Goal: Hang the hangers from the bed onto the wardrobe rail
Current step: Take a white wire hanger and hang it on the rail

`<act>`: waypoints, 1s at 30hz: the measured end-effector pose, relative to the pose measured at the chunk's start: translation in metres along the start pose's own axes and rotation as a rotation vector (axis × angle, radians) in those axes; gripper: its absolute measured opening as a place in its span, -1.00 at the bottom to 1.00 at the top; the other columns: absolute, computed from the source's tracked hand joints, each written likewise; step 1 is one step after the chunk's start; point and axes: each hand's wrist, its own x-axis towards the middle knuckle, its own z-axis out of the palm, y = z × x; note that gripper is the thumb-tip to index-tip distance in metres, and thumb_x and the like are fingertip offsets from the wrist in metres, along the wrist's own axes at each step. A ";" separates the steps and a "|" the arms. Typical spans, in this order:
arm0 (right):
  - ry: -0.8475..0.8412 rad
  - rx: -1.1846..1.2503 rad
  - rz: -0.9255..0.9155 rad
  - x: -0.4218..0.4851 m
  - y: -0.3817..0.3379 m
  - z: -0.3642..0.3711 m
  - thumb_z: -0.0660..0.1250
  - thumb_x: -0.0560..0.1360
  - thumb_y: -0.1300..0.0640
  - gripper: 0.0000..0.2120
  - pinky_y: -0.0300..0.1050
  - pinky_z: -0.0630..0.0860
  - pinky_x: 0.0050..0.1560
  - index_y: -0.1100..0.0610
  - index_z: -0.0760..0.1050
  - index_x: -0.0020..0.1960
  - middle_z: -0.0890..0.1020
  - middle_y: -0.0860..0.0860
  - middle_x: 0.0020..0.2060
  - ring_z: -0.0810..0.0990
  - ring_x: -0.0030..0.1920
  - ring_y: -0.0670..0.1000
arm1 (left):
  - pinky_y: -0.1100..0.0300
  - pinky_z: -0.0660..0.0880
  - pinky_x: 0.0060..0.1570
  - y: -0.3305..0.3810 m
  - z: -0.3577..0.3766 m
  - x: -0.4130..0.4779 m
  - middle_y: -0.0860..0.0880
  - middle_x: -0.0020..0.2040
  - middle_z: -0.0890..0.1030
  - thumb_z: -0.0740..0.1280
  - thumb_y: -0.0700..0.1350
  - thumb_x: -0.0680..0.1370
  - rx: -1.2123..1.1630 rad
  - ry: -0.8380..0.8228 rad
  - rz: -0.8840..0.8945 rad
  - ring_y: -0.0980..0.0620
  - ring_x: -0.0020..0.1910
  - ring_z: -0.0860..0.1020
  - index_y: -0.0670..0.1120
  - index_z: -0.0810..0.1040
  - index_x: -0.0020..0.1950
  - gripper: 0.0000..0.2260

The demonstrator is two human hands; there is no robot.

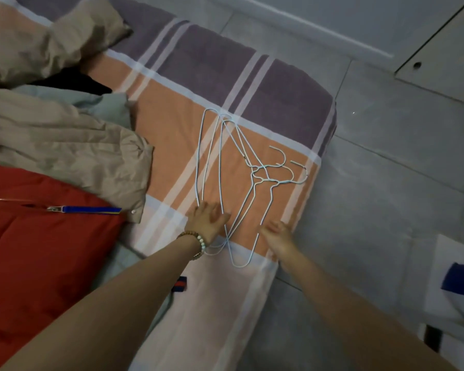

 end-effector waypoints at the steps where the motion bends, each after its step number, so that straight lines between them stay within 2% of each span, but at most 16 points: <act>1: 0.018 0.005 -0.006 0.003 0.005 0.004 0.37 0.46 0.16 -0.51 -0.09 0.39 0.25 0.22 0.35 0.35 0.49 0.12 0.28 0.48 0.26 0.11 | 0.01 -0.05 0.47 -0.004 0.005 0.005 -0.10 0.50 0.17 -0.08 0.45 0.30 0.037 -0.018 -0.014 -0.11 0.51 0.04 0.01 0.26 0.44 -0.17; 4: 0.046 0.073 -0.016 0.010 0.017 0.016 0.35 0.47 0.26 -0.63 -0.06 0.44 0.18 0.29 0.41 0.26 0.55 0.21 0.19 0.54 0.11 0.13 | -0.01 -0.15 0.49 -0.014 0.020 0.017 -0.12 0.55 -0.03 -0.10 0.39 0.38 0.160 -0.043 -0.013 -0.12 0.52 -0.13 -0.02 0.17 0.49 -0.21; 6: 0.001 0.132 0.004 0.012 0.023 0.022 0.32 0.49 0.30 -0.67 0.01 0.50 0.13 0.36 0.40 0.23 0.56 0.26 0.13 0.53 -0.02 0.10 | -0.05 -0.04 0.48 -0.018 0.026 0.019 -0.11 0.55 -0.08 0.04 0.32 0.49 0.193 -0.025 -0.006 -0.15 0.52 -0.09 -0.01 0.16 0.48 -0.35; 7: -0.029 0.148 0.007 0.010 0.026 0.024 0.30 0.50 0.32 -0.68 -0.05 0.54 0.02 0.38 0.39 0.22 0.56 0.25 0.07 0.53 -0.06 0.08 | -0.05 0.01 0.48 -0.020 0.029 0.019 -0.10 0.55 -0.08 0.11 0.24 0.53 0.175 0.007 -0.003 -0.16 0.52 -0.06 -0.01 0.20 0.46 -0.43; 9: -0.092 0.195 -0.001 0.004 0.029 0.026 0.26 0.50 0.39 -0.72 -0.29 0.54 -0.28 0.36 0.39 0.20 0.54 0.21 -0.08 0.54 -0.25 0.01 | -0.04 0.08 0.44 -0.021 0.033 0.018 -0.08 0.55 -0.03 0.21 0.13 0.53 0.109 0.079 0.000 -0.17 0.50 0.00 -0.04 0.37 0.36 -0.56; 11: -0.138 0.231 -0.032 -0.003 0.032 0.026 0.23 0.51 0.42 -0.75 -0.38 0.50 -0.41 0.25 0.38 0.15 0.55 0.15 -0.22 0.58 -0.42 -0.10 | -0.03 0.11 0.42 -0.019 0.033 0.014 -0.08 0.54 0.04 0.25 0.06 0.53 0.021 0.144 -0.006 -0.17 0.49 0.04 -0.05 0.48 0.23 -0.67; 13: -0.167 0.257 -0.073 -0.011 0.031 0.025 0.23 0.52 0.40 -0.78 -0.38 0.51 -0.40 0.20 0.35 0.11 0.56 0.08 -0.26 0.59 -0.49 -0.18 | 0.00 0.11 0.43 -0.019 0.034 0.011 -0.08 0.52 0.12 0.26 -0.01 0.54 -0.072 0.203 -0.001 -0.14 0.49 0.05 -0.05 0.50 0.21 -0.73; 15: -0.183 0.273 -0.126 -0.019 0.027 0.021 0.24 0.52 0.38 -0.81 -0.36 0.51 -0.37 0.20 0.33 0.08 0.58 0.05 -0.26 0.60 -0.48 -0.20 | 0.05 0.10 0.42 -0.017 0.032 0.007 -0.07 0.48 0.22 0.24 -0.08 0.55 -0.136 0.274 0.052 -0.10 0.48 0.10 -0.02 0.51 0.20 -0.76; 18: -0.195 0.367 -0.190 -0.035 0.011 0.005 0.26 0.51 0.39 -0.83 -0.32 0.55 -0.36 0.19 0.33 0.00 0.60 0.07 -0.24 0.61 -0.46 -0.17 | 0.11 0.25 0.34 0.002 0.025 -0.004 -0.05 0.31 0.45 0.22 -0.14 0.56 -0.263 0.353 0.199 -0.07 0.36 0.32 -0.02 0.53 0.17 -0.79; 21: -0.187 0.457 -0.262 -0.057 -0.013 -0.020 0.26 0.51 0.38 -0.81 -0.32 0.55 -0.38 0.13 0.33 -0.07 0.62 0.15 -0.16 0.64 -0.42 -0.13 | 0.28 0.38 0.10 0.045 0.012 -0.025 0.00 0.18 0.52 0.20 -0.11 0.58 -0.512 0.244 0.228 0.05 0.14 0.48 -0.06 0.49 0.20 -0.78; 23: -0.162 0.492 -0.324 -0.076 -0.028 -0.044 0.27 0.50 0.38 -0.80 -0.32 0.55 -0.36 0.11 0.33 -0.08 0.61 0.16 -0.16 0.65 -0.40 -0.13 | 0.21 0.46 -0.10 0.077 0.007 -0.040 -0.04 0.14 0.56 0.15 -0.06 0.60 -0.666 0.102 0.203 0.00 -0.05 0.56 -0.08 0.46 0.18 -0.79; 25: -0.133 0.538 -0.380 -0.096 -0.041 -0.073 0.28 0.49 0.38 -0.81 -0.31 0.56 -0.33 0.13 0.34 -0.06 0.62 0.11 -0.20 0.65 -0.40 -0.13 | 0.22 0.47 -0.20 0.112 0.001 -0.054 -0.04 0.15 0.53 0.09 -0.02 0.62 -0.681 -0.036 0.213 0.04 -0.19 0.55 -0.15 0.42 0.26 -0.69; 28: -0.074 0.584 -0.470 -0.129 -0.059 -0.126 0.28 0.49 0.38 -0.80 -0.29 0.58 -0.28 0.12 0.34 -0.10 0.65 0.08 -0.21 0.65 -0.36 -0.12 | 0.22 0.50 -0.14 0.167 -0.004 -0.081 -0.05 0.16 0.51 0.05 0.03 0.62 -0.595 -0.208 0.254 0.09 -0.18 0.55 -0.14 0.42 0.29 -0.63; 30: -0.031 0.596 -0.535 -0.154 -0.069 -0.164 0.28 0.49 0.37 -0.79 -0.29 0.58 -0.25 0.11 0.33 -0.13 0.67 0.07 -0.20 0.66 -0.31 -0.12 | 0.12 0.54 0.02 0.205 -0.007 -0.102 -0.08 0.13 0.55 0.06 0.06 0.61 -0.532 -0.266 0.299 0.03 -0.09 0.58 -0.10 0.46 0.20 -0.66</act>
